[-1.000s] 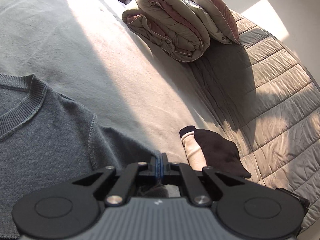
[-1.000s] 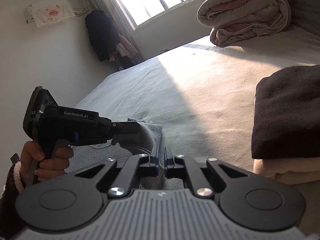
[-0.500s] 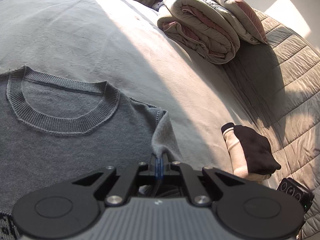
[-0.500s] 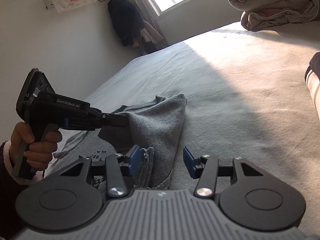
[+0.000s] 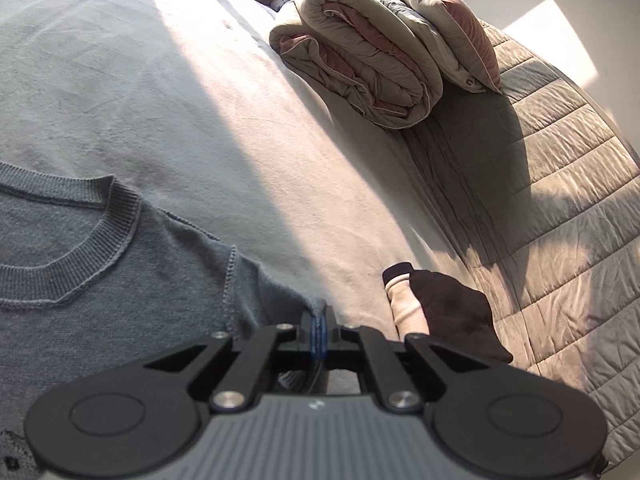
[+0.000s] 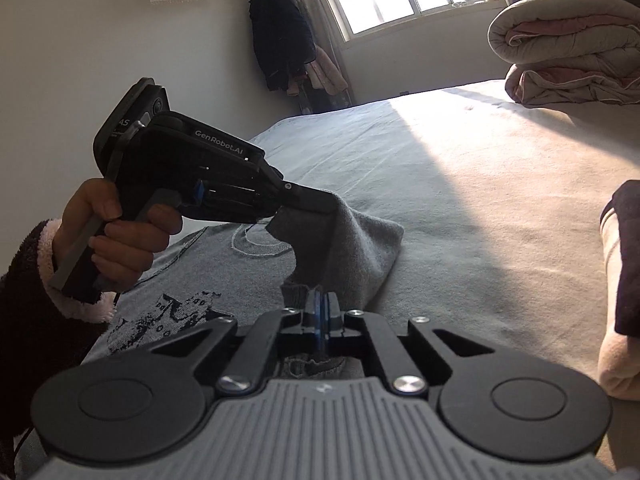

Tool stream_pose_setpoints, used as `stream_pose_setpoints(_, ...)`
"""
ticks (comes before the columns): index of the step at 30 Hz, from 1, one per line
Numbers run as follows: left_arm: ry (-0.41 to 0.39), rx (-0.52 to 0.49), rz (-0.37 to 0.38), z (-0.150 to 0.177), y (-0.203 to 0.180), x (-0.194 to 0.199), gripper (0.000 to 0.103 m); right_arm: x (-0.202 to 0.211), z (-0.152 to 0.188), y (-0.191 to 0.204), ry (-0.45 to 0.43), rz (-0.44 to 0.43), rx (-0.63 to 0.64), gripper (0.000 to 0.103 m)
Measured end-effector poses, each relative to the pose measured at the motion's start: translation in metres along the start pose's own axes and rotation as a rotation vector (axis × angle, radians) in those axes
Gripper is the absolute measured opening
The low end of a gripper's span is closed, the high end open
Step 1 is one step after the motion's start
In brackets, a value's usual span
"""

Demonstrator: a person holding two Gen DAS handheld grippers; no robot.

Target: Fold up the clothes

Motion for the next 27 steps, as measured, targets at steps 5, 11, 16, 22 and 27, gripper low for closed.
stream_pose_setpoints(5,0.077,0.05,0.077,-0.004,-0.021,-0.059,0.002,0.043,-0.014,-0.001,-0.081,0.02,0.078,0.002)
stream_pose_setpoints(11,0.138,0.052,0.018,0.006,-0.019,-0.099,0.002,0.046,-0.016,-0.036,-0.111,0.079,-0.049,0.015)
stream_pose_setpoints(16,0.118,0.051,0.024,0.004,-0.013,-0.092,0.002,0.013,0.001,-0.048,-0.019,0.106,-0.085,0.023)
stream_pose_setpoints(22,0.111,0.045,0.017,-0.002,-0.006,-0.08,0.002,-0.016,0.014,-0.04,0.013,0.1,-0.07,0.052)
stream_pose_setpoints(27,0.107,0.047,0.036,-0.005,-0.007,-0.073,0.002,-0.029,0.021,-0.054,0.009,0.15,-0.103,0.052)
Point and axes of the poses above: each gripper's, at about its wrist camera, not at the fingertips, and x roughly against the way its jaws point, y to its left, z to its underside, the point moved 8 cm from there along -x, roughly the way its jaws point, and after that the axes turned 5 degrees about -x, right-handed, at the moved point
